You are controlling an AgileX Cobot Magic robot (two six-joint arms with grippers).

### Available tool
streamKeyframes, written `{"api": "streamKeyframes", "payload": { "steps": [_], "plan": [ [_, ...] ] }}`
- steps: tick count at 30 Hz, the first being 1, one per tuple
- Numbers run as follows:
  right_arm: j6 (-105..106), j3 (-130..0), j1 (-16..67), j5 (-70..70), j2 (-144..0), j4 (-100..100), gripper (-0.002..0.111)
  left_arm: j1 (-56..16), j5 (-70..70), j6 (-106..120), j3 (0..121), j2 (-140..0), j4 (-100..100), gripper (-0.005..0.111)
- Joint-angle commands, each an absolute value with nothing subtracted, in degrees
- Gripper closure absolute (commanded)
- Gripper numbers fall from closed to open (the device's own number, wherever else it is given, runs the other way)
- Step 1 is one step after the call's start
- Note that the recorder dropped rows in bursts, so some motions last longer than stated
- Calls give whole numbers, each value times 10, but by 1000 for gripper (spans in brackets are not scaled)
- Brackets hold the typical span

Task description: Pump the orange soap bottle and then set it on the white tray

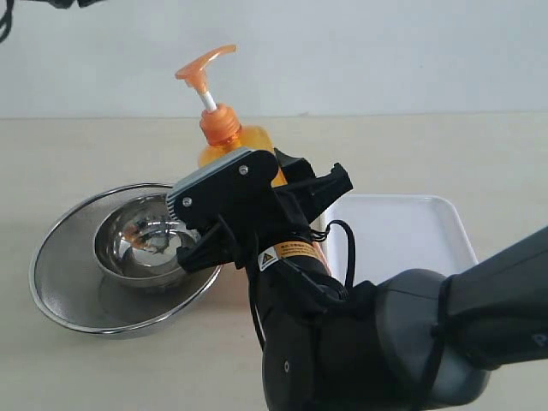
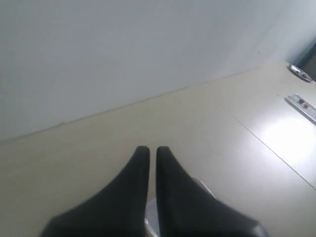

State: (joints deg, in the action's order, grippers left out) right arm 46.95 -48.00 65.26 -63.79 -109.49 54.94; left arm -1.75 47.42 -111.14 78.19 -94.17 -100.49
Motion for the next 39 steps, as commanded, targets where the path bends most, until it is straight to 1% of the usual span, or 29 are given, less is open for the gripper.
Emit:
{"api": "streamKeyframes", "payload": {
  "steps": [1, 2, 8, 10, 16, 20, 23, 27, 30, 33, 39],
  "plan": [
    [478, -485, 651, -677, -1087, 534, 108, 14, 453, -1165, 780, -876, -999, 102],
    [478, -485, 651, -677, -1087, 534, 108, 20, 441, -1203, 780, -866, -999, 102],
    [478, -485, 651, -677, -1087, 534, 108, 49, 440, -1185, 779, -802, -999, 102],
    [478, -485, 651, -677, -1087, 534, 108, 56, 471, -1146, 778, -786, -999, 102],
    [480, -485, 651, -677, -1087, 535, 108, 82, 574, -1154, 777, -754, -999, 102],
    [479, -485, 651, -677, -1087, 535, 108, 97, 549, -1172, 776, -733, -999, 102],
    [479, -485, 651, -677, -1087, 536, 108, 97, 555, -1097, 777, -716, -999, 102],
    [479, -485, 651, -677, -1087, 536, 108, 97, 542, -1078, 773, -702, -999, 102],
    [479, -485, 651, -678, -1087, 536, 108, 97, 555, -1010, 773, -701, -999, 102],
    [479, -485, 651, -678, -1087, 535, 108, 97, 509, -977, 757, -698, -999, 102],
    [480, -485, 651, -677, -1087, 535, 108, 97, 294, -977, 711, -680, -999, 102]
  ]
}}
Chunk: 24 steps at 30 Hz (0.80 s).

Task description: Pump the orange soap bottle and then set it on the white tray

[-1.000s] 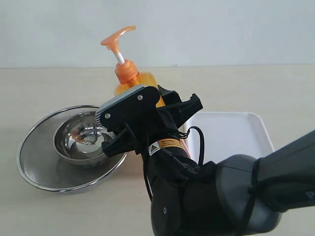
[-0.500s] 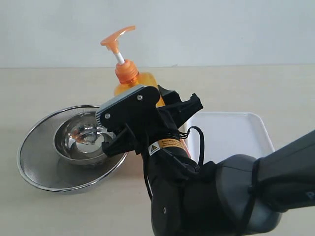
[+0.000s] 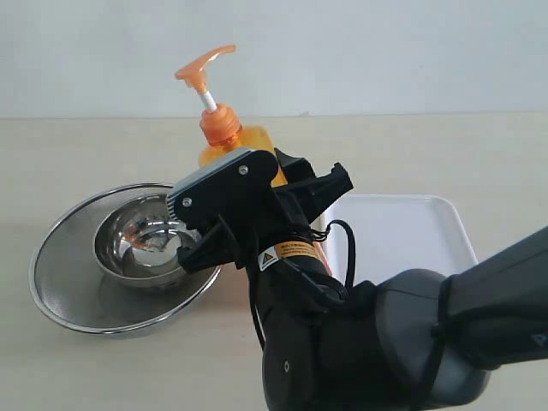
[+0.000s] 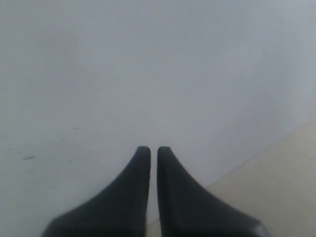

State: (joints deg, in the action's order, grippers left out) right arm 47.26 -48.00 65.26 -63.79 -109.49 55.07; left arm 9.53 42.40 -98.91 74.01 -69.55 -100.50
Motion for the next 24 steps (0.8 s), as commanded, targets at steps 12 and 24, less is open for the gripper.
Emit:
{"api": "streamKeyframes", "payload": {
  "steps": [12, 24],
  "plan": [
    [471, -485, 651, -677, -1087, 534, 108, 97, -35, -736, 581, -678, -999, 102],
    [469, -485, 651, -677, -1087, 530, 108, 60, -392, -127, 600, -712, -474, 102]
  ]
}}
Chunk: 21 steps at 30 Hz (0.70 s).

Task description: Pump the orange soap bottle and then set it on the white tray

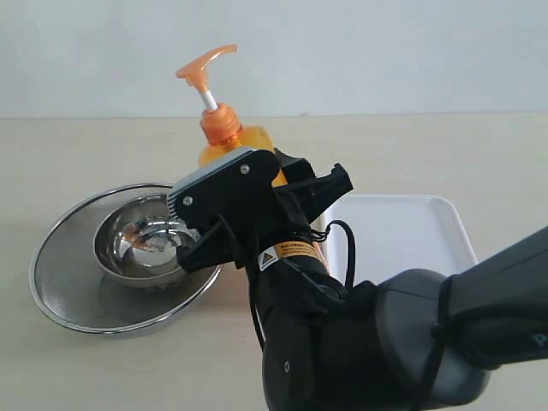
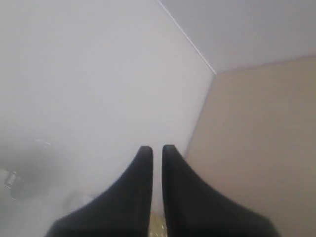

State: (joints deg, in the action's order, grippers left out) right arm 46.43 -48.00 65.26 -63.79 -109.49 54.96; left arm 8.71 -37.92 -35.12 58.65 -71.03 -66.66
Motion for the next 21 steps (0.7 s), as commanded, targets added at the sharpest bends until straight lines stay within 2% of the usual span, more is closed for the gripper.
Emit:
{"api": "streamKeyframes", "payload": {
  "steps": [1, 4, 6, 8, 10, 12, 17, 21],
  "plan": [
    [469, -485, 651, -677, -1087, 530, 108, 47, -376, -57, 600, -712, -417, 102],
    [469, -485, 651, -676, -1087, 531, 108, 2, -342, 175, 600, -712, -201, 102],
    [466, -485, 651, -669, -1087, 531, 108, -34, -266, 374, 603, -712, 72, 102],
    [464, -485, 651, -657, -1087, 531, 108, -45, -238, 433, 622, -712, 224, 102],
    [464, -485, 651, -653, -1087, 531, 108, -52, -285, 588, 668, -712, 433, 102],
    [466, -485, 651, -669, -1087, 521, 108, -52, -355, 677, 701, -726, 542, 102],
    [470, -485, 651, -662, -1087, 502, 108, -61, -476, 686, 765, -796, 561, 102],
    [480, -485, 651, -653, -1087, 496, 108, -100, -505, 709, 785, -848, 560, 102]
  ]
}}
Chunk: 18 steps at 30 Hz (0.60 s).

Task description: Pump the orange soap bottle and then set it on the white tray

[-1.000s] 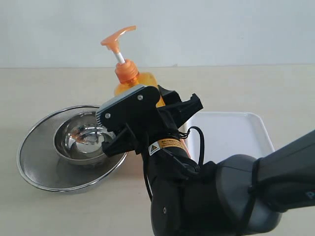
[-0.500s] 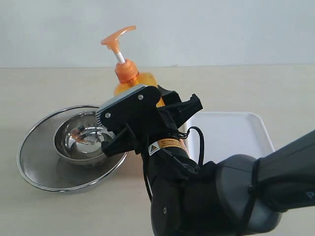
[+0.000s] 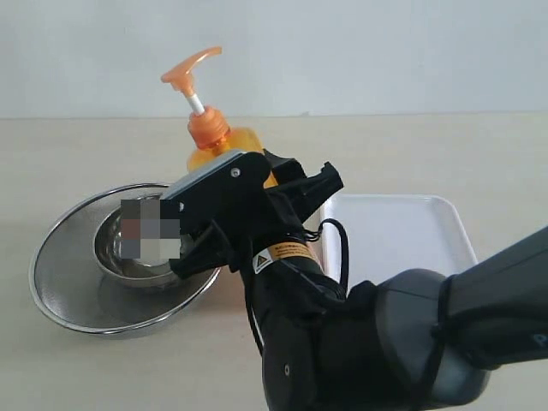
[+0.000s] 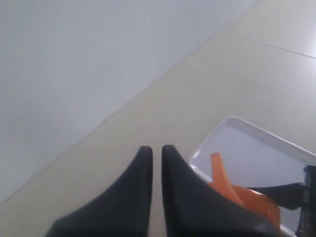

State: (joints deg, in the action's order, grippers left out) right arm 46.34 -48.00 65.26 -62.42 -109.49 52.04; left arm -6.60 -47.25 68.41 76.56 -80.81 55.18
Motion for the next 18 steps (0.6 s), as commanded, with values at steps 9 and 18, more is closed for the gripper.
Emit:
{"api": "streamKeyframes", "payload": {
  "steps": [9, 18],
  "plan": [
    [487, -485, 651, -649, -1087, 498, 108, -134, -575, 715, 827, -884, 552, 102],
    [487, -485, 651, -649, -1087, 496, 108, -134, -593, 715, 827, -912, 518, 102]
  ]
}}
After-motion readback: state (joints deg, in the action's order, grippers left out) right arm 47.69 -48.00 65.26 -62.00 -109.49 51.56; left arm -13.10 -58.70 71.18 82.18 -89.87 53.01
